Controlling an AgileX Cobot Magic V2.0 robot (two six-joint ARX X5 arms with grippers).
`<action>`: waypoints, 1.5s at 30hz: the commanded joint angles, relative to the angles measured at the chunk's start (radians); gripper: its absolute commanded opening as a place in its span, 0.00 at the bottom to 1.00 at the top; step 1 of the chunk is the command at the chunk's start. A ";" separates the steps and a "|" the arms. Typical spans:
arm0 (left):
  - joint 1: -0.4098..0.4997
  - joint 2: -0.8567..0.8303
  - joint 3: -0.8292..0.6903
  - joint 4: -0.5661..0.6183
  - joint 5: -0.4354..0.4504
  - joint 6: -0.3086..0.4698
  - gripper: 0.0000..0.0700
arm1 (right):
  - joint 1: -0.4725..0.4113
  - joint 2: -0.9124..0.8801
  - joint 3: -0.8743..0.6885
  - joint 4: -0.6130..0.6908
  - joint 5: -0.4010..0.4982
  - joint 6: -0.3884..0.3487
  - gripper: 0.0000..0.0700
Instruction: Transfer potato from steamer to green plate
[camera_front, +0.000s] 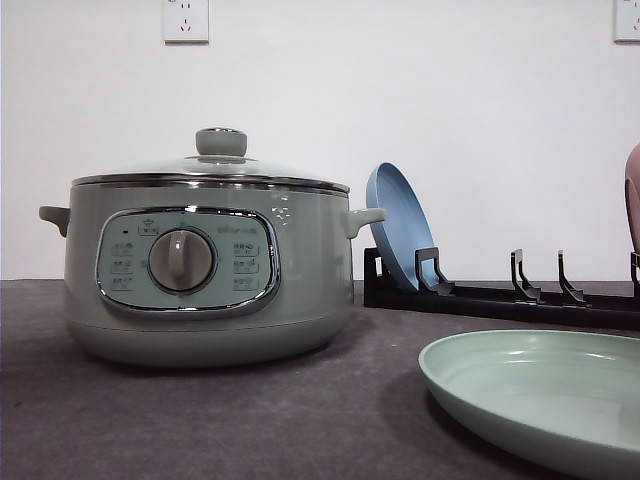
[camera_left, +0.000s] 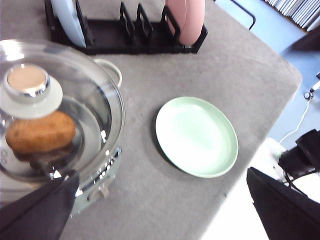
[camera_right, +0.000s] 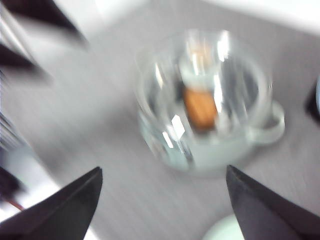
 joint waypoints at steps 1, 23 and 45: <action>-0.006 0.009 0.021 0.020 0.003 0.015 1.00 | 0.005 -0.009 0.056 -0.011 -0.010 0.022 0.71; -0.006 0.015 0.044 0.053 0.003 -0.064 1.00 | -0.028 -0.114 0.187 -0.335 0.181 -0.032 0.71; -0.064 0.028 0.047 0.046 0.003 -0.112 1.00 | -0.123 -0.256 -0.315 -0.028 -0.022 0.035 0.67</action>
